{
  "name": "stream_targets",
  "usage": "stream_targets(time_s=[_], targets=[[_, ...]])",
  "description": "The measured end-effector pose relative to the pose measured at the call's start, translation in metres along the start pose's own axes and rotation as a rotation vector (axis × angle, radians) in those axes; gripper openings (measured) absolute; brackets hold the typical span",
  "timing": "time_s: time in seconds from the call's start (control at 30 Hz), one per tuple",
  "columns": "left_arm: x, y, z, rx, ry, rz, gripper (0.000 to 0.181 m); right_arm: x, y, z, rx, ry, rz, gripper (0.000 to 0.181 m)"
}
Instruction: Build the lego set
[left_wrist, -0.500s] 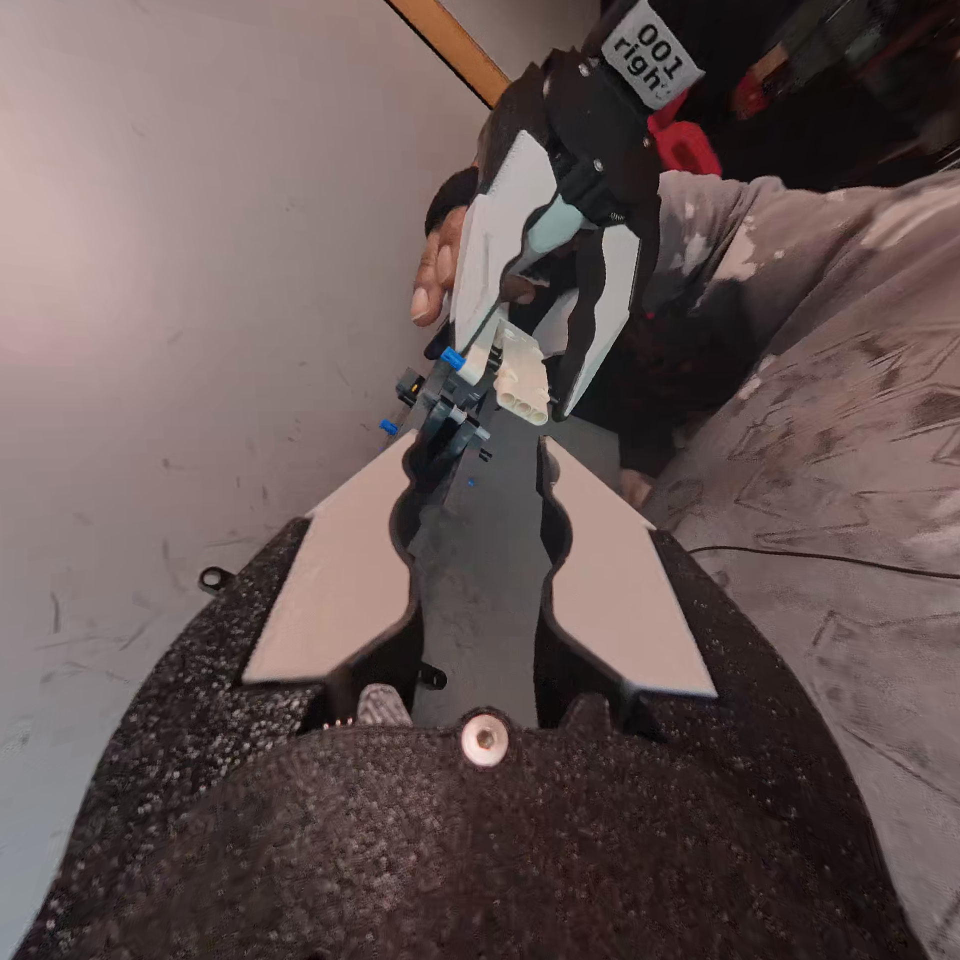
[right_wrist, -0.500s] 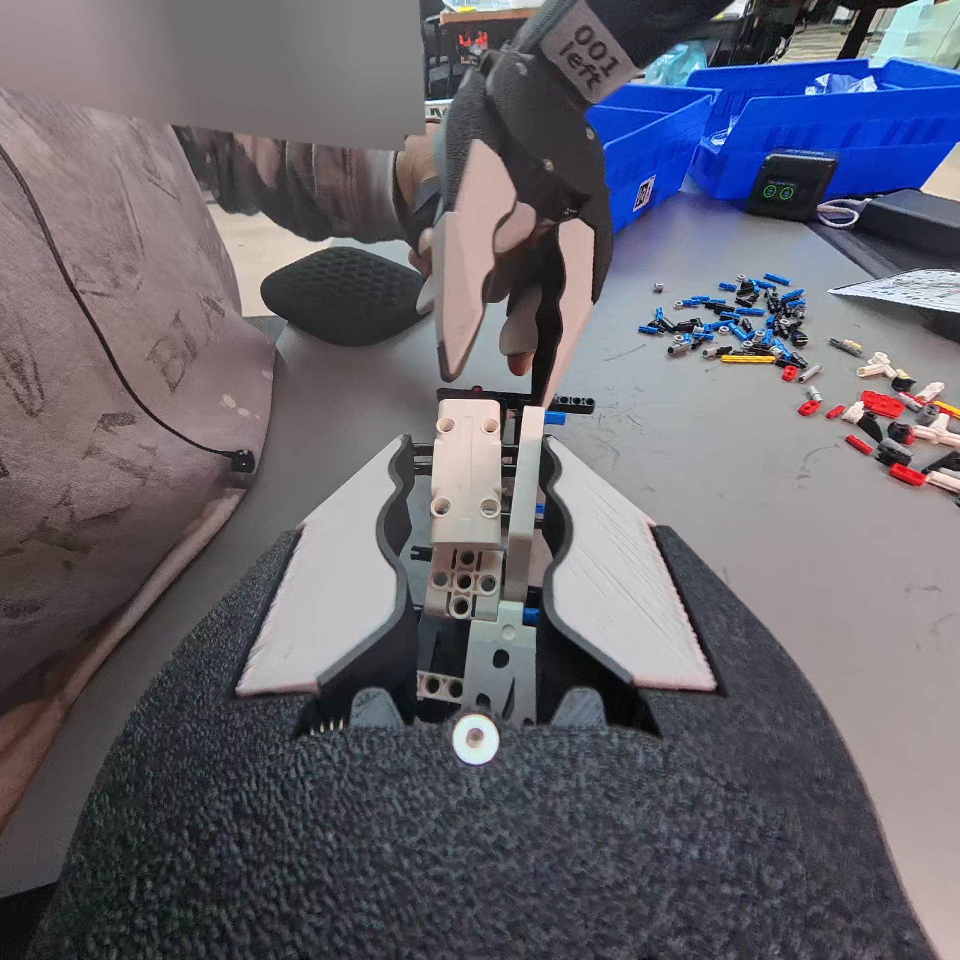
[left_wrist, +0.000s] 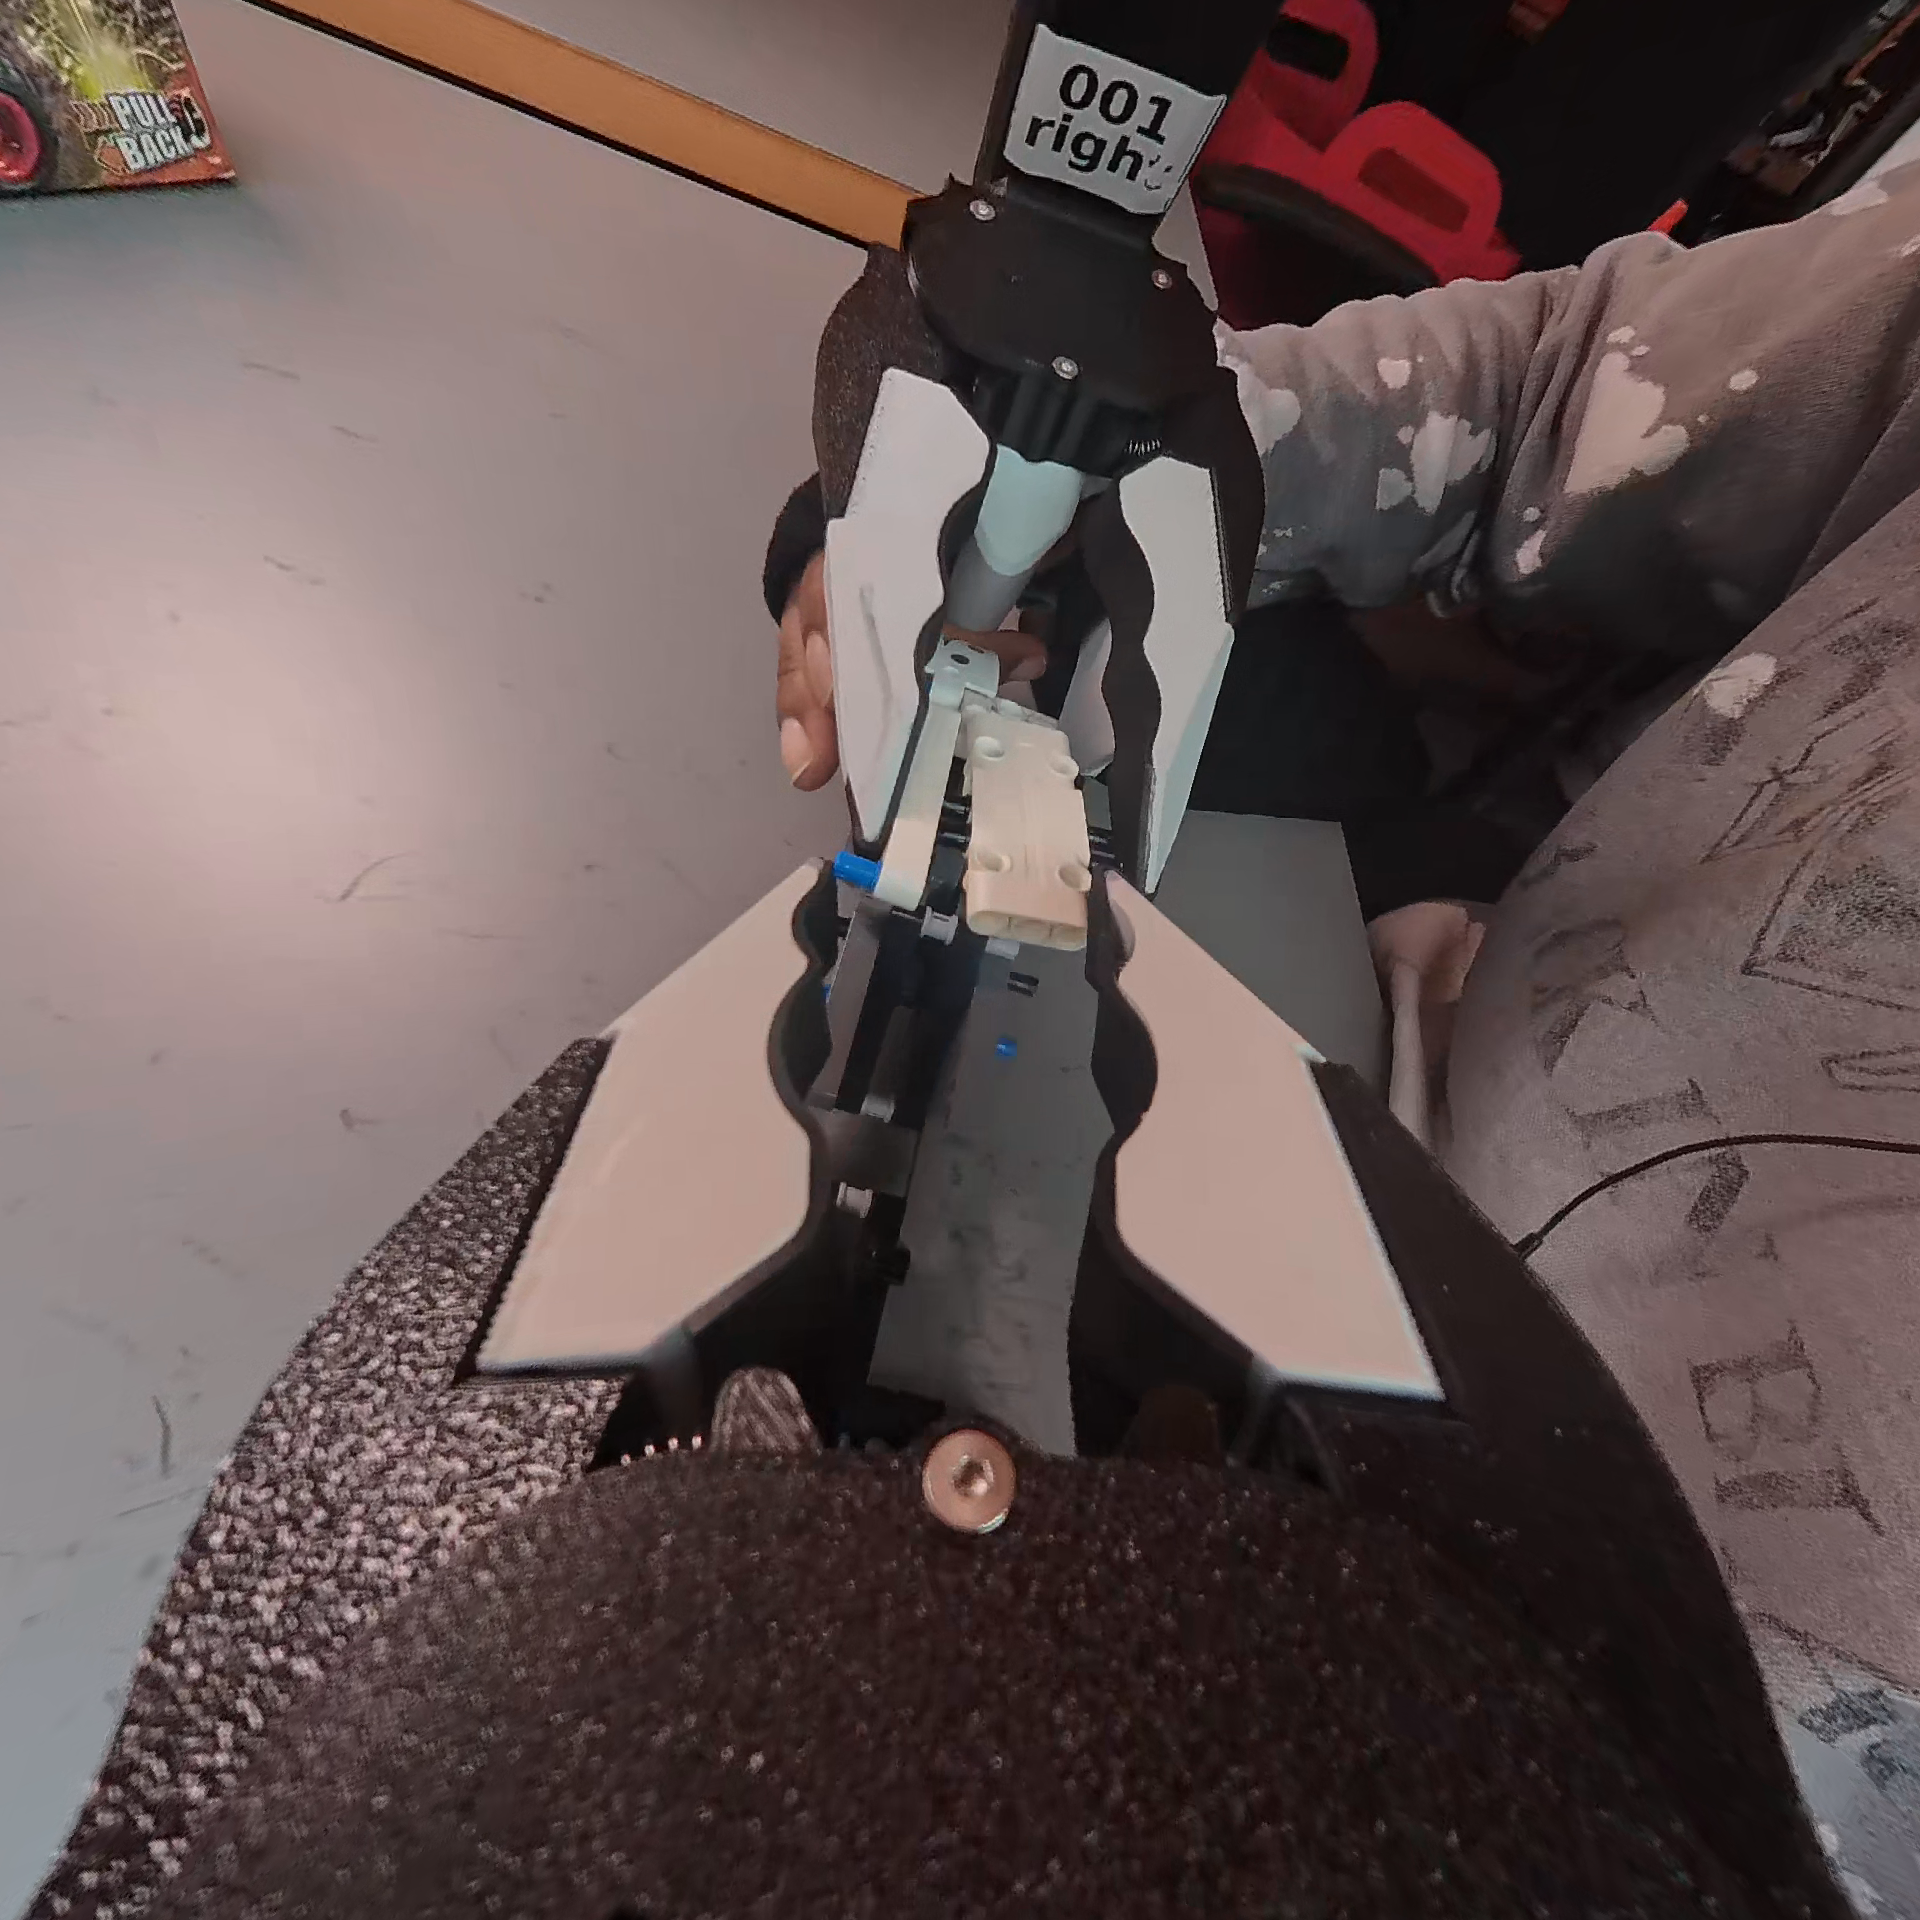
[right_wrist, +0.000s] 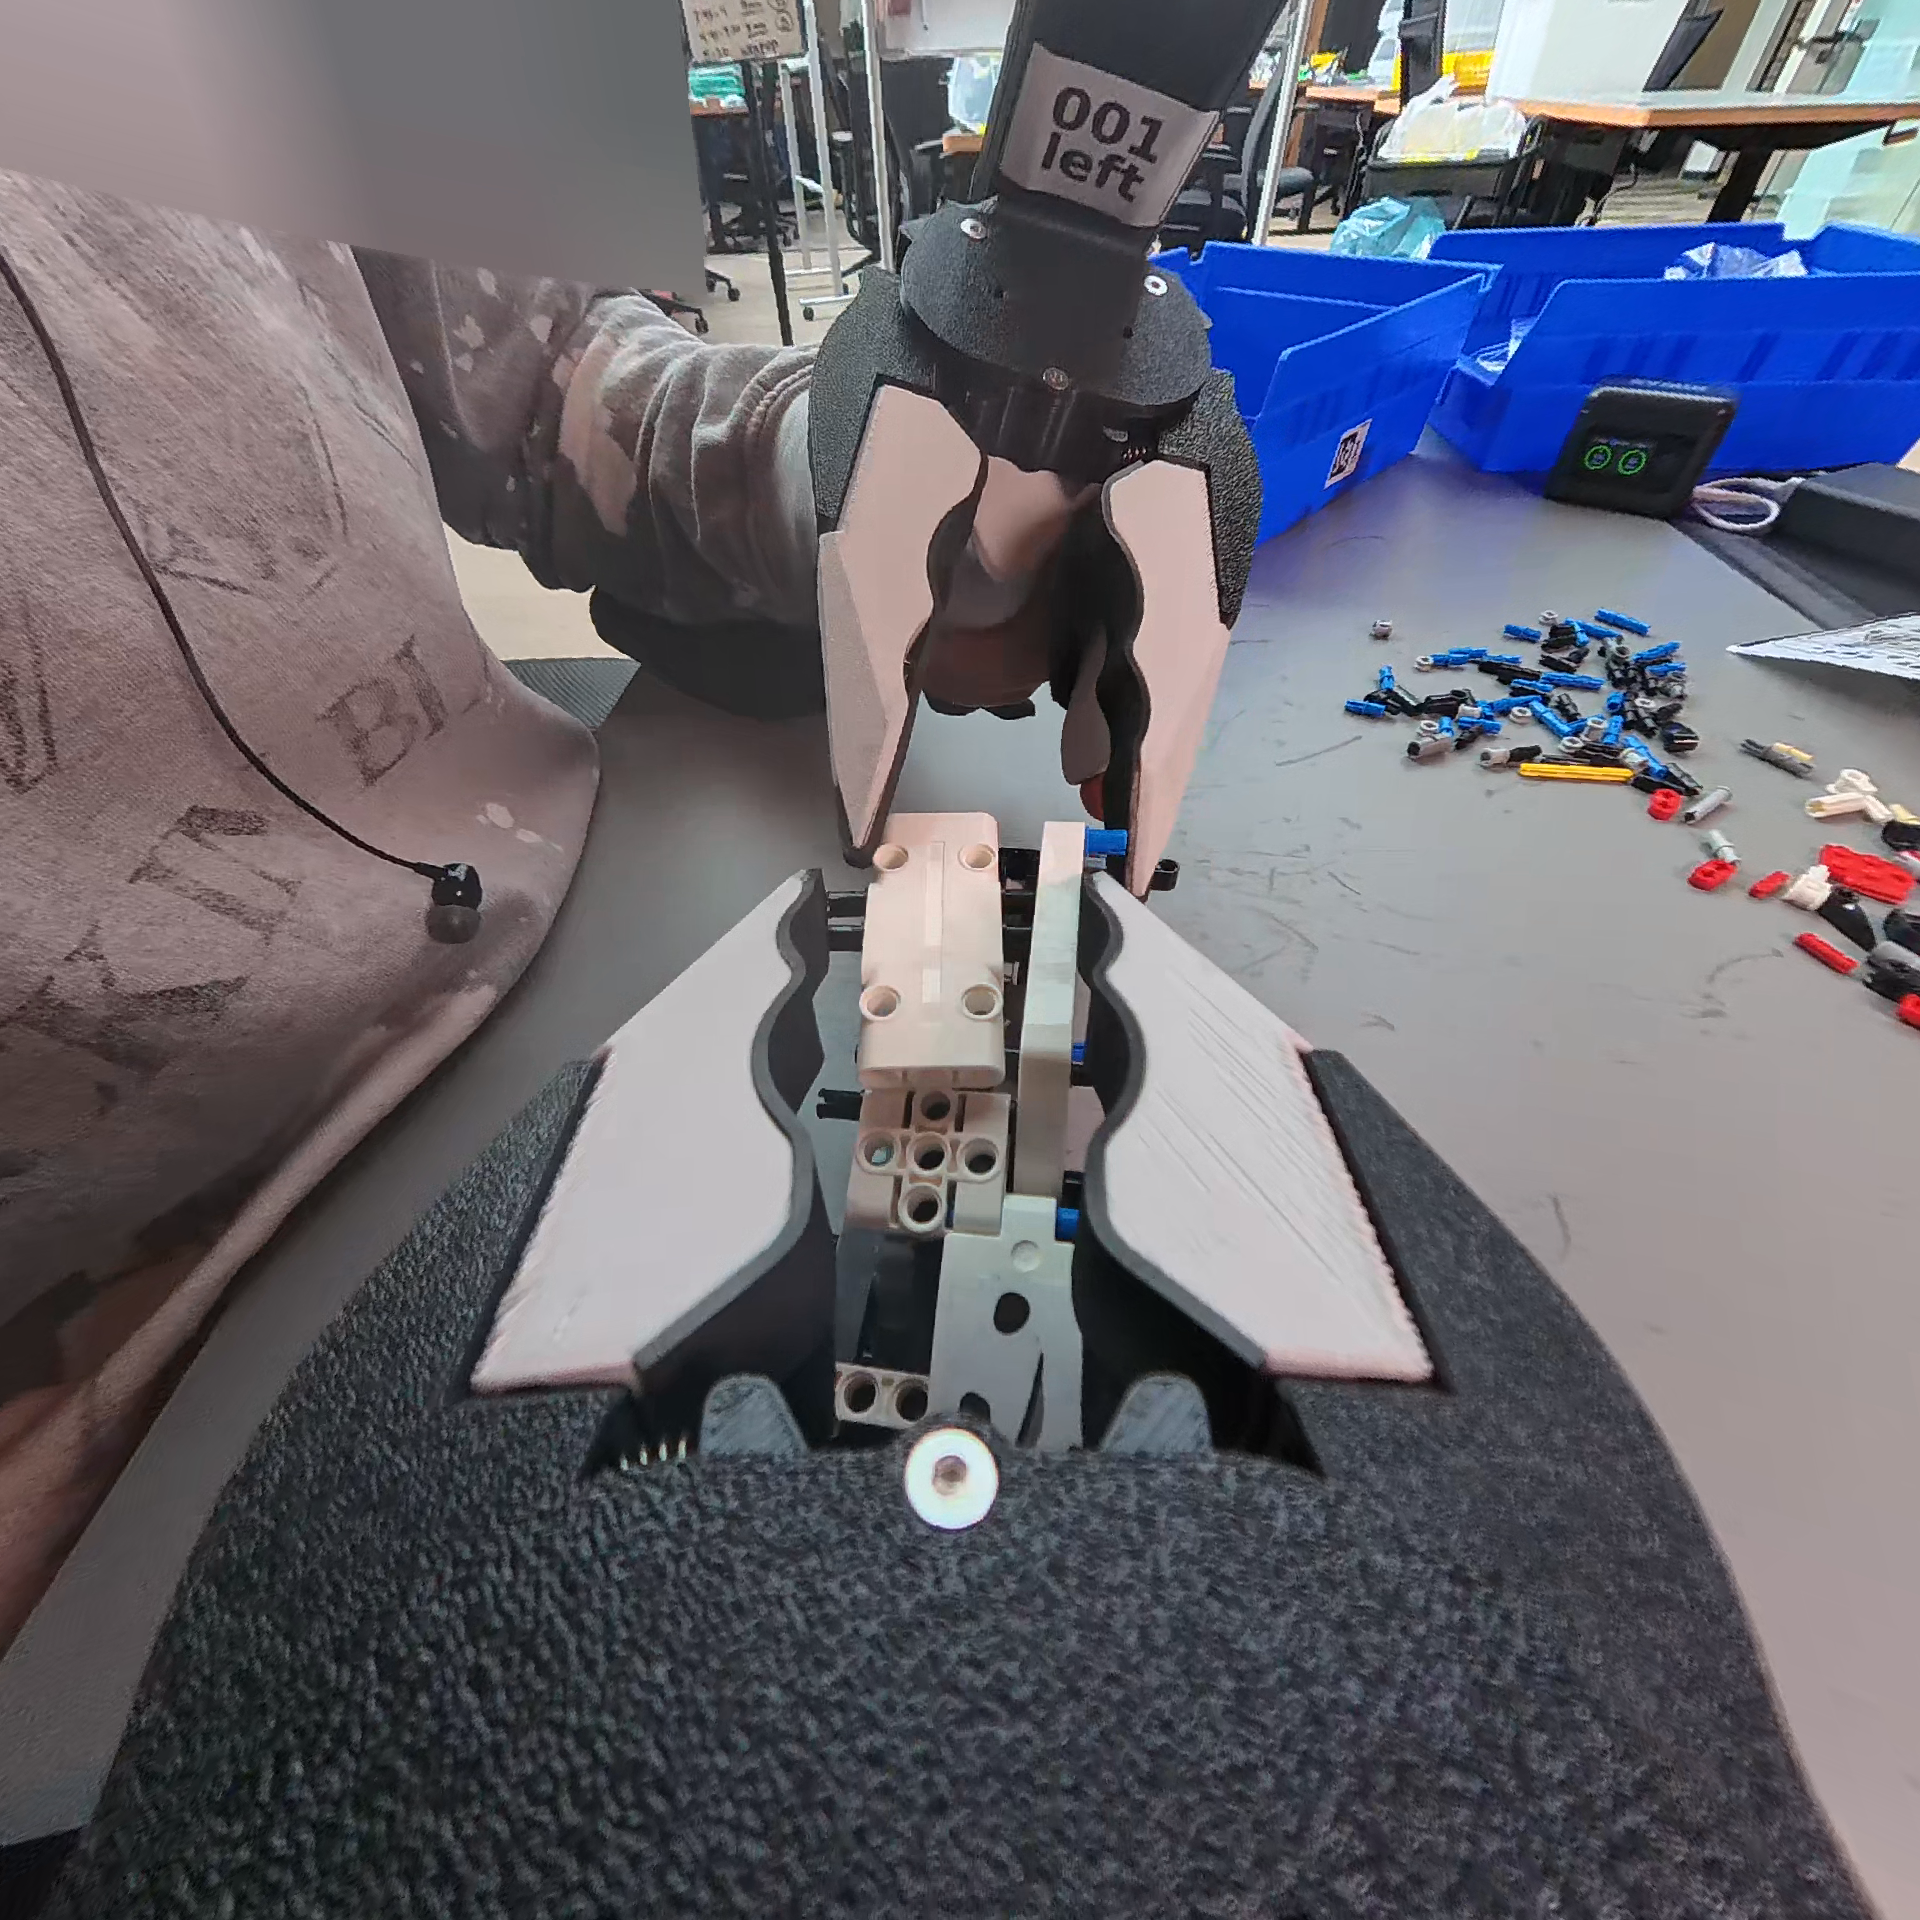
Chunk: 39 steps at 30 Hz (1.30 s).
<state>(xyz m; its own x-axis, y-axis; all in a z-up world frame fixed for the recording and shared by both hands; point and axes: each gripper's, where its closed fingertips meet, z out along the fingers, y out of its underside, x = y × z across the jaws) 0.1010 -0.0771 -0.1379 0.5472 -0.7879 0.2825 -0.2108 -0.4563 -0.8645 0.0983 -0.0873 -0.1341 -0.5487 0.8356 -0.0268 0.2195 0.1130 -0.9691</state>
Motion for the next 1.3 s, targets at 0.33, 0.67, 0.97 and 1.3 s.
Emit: stream_targets(time_s=[0.33, 0.67, 0.97, 1.3], targets=[[0.005, -0.001, -0.012, 0.145, 0.092, -0.409, 0.041, 0.012, -0.002, -0.003, 0.021, 0.124, -0.03, 0.048], [0.012, -0.004, -0.001, 0.167, 0.366, -0.828, 0.008, 0.01, -0.004, 0.0, 0.014, 0.186, -0.132, 0.048], [0.01, 0.002, -0.005, -0.084, 0.398, -0.763, 0.004, 0.011, -0.007, 0.0, 0.048, 0.106, -0.106, 0.033], [-0.006, -0.002, -0.001, 0.039, 0.448, -0.94, 0.005, 0.024, -0.001, -0.001, 0.017, 0.191, -0.108, 0.038]])
